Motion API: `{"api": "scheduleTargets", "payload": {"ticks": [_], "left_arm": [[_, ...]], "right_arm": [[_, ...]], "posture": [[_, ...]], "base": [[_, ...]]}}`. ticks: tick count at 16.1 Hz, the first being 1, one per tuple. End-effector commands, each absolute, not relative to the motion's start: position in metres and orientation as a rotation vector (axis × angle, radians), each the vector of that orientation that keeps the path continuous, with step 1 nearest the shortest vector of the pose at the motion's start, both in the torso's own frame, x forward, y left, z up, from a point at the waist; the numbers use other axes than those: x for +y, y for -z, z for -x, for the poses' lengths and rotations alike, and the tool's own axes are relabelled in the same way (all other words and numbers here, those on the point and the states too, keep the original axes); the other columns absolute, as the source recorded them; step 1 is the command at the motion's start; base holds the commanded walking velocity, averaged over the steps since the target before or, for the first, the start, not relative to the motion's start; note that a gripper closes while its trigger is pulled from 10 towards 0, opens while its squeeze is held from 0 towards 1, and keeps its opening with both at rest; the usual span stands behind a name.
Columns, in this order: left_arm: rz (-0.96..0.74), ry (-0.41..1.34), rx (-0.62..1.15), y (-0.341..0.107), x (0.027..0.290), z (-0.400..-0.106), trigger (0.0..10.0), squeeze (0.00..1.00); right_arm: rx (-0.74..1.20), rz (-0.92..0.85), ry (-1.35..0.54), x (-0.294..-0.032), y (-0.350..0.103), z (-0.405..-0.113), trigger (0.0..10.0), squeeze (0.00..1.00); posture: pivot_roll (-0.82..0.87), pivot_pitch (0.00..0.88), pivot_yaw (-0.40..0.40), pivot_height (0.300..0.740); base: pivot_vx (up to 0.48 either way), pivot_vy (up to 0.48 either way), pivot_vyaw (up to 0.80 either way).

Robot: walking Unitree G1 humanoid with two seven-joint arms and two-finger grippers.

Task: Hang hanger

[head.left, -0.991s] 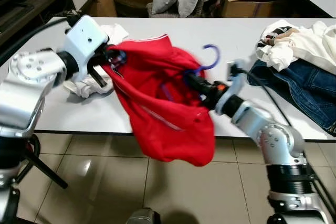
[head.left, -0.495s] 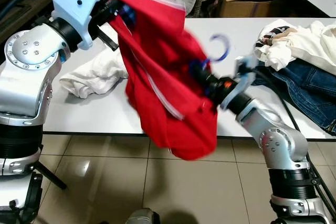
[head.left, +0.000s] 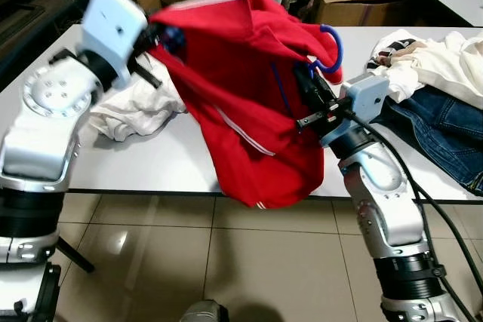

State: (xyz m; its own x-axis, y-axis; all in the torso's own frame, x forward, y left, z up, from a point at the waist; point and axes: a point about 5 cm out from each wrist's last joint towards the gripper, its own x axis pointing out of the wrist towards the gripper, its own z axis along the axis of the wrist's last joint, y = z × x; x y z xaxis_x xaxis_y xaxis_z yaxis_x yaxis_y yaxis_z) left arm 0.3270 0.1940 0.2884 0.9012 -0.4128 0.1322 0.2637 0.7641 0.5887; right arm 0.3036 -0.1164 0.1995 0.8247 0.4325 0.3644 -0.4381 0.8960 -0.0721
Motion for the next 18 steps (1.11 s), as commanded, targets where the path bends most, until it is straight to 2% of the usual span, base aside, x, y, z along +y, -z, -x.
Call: {"api": "scheduleTargets", "payload": {"ticks": [1,2,3,4,8,10,12,15,16,17,18], "left_arm": [[-0.612,0.357,-0.277,-0.292,0.195,-0.326,0.0,0.00],[-0.610,0.356,-0.279,-0.292,0.194,-0.326,0.0,0.00],[-0.608,0.369,-0.293,-0.294,0.192,-0.326,0.0,0.00],[-0.607,0.454,-0.283,-0.290,0.183,-0.323,0.0,0.00],[-0.668,0.555,-0.145,-0.264,0.179,-0.317,0.0,0.00],[-0.687,0.698,-0.044,-0.254,0.177,-0.305,0.0,0.00],[-0.594,0.832,0.029,-0.249,0.172,-0.292,0.0,0.00],[-0.519,1.051,0.101,-0.248,0.157,-0.269,0.0,0.00],[-0.604,1.016,0.123,-0.243,0.160,-0.274,0.0,0.00],[-0.629,0.994,0.127,-0.241,0.162,-0.276,0.0,0.00],[-0.673,0.940,0.126,-0.241,0.167,-0.281,0.5,0.00]], "right_arm": [[-0.361,-0.031,-0.438,-0.119,-0.196,-0.305,10.0,0.00],[-0.335,-0.039,-0.438,-0.118,-0.192,-0.307,10.0,0.00],[-0.190,-0.147,-0.434,-0.115,-0.179,-0.314,10.0,0.00],[-0.074,-0.408,-0.429,-0.110,-0.175,-0.322,10.0,0.00],[0.036,-0.713,-0.555,-0.098,-0.181,-0.331,10.0,0.00],[0.039,-0.889,-0.559,-0.099,-0.192,-0.338,10.0,0.00],[0.037,-1.021,-0.571,-0.098,-0.200,-0.344,10.0,0.00],[0.078,-1.321,-0.558,-0.091,-0.204,-0.354,10.0,0.00],[0.106,-1.446,-0.573,-0.085,-0.205,-0.358,10.0,0.00],[0.111,-1.465,-0.578,-0.083,-0.205,-0.358,10.0,0.00],[0.137,-1.542,-0.583,-0.081,-0.205,-0.359,10.0,0.00]], "posture": [[0.08,0.000,0.048,0.740],[0.08,0.000,0.048,0.740],[0.08,0.000,0.046,0.740],[0.08,0.000,0.047,0.740],[0.07,0.000,0.043,0.740],[0.07,0.000,0.039,0.740],[0.08,0.000,0.036,0.740],[0.08,0.000,0.032,0.740],[0.09,0.000,0.030,0.740],[0.09,0.000,0.031,0.740],[0.09,0.000,0.033,0.740]], "base": [[0.000,0.000,0.00],[0.000,0.000,0.00],[0.000,0.000,0.00],[0.000,0.000,0.00],[0.000,0.000,0.00],[0.000,0.000,0.00],[0.000,0.000,0.00],[0.000,0.000,0.00],[0.000,0.000,0.00],[0.000,0.000,0.00],[0.000,0.000,0.00]]}}
